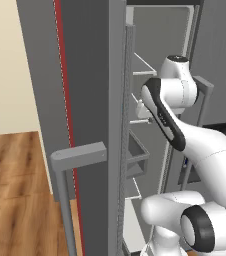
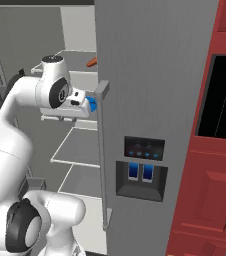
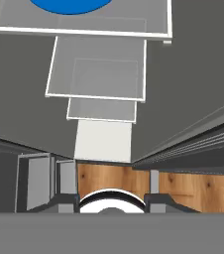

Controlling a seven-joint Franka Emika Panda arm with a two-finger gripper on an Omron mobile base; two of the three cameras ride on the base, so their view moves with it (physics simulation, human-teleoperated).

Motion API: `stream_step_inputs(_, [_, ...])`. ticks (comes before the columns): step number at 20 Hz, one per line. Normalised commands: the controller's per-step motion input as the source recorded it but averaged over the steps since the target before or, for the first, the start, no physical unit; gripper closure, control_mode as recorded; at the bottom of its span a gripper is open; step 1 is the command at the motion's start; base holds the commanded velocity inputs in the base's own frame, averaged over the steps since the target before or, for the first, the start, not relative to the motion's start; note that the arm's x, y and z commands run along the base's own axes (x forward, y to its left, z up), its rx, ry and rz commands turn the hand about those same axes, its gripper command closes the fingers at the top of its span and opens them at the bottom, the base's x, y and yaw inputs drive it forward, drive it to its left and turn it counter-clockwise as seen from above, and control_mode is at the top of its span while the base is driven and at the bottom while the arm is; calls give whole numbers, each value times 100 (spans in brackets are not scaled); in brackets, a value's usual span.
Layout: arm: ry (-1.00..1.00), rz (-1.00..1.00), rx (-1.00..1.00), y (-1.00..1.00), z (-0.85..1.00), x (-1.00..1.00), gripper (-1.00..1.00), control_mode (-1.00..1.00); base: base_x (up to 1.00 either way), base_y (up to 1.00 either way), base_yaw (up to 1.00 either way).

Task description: Retrieve the fish from the fridge and place it on the cutting board.

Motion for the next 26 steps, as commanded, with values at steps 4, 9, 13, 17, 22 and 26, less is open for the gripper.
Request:
stream_step_inputs(4, [0,-6,1,7,3,24,-100,-100,0,0,0])
stream_step_inputs(9, [-7,-15,9,16,16,30,-100,-100,0,0,0])
stream_step_inputs(13, [-13,-13,15,22,7,43,-100,-100,0,0,0])
stream_step_inputs(17, [-20,-16,19,25,-3,35,-100,-100,0,0,0])
stream_step_inputs(22, [-19,-19,8,27,-12,24,-100,-100,0,0,0])
stream_step_inputs(26, [0,-12,-4,24,-6,26,-100,-100,0,0,0])
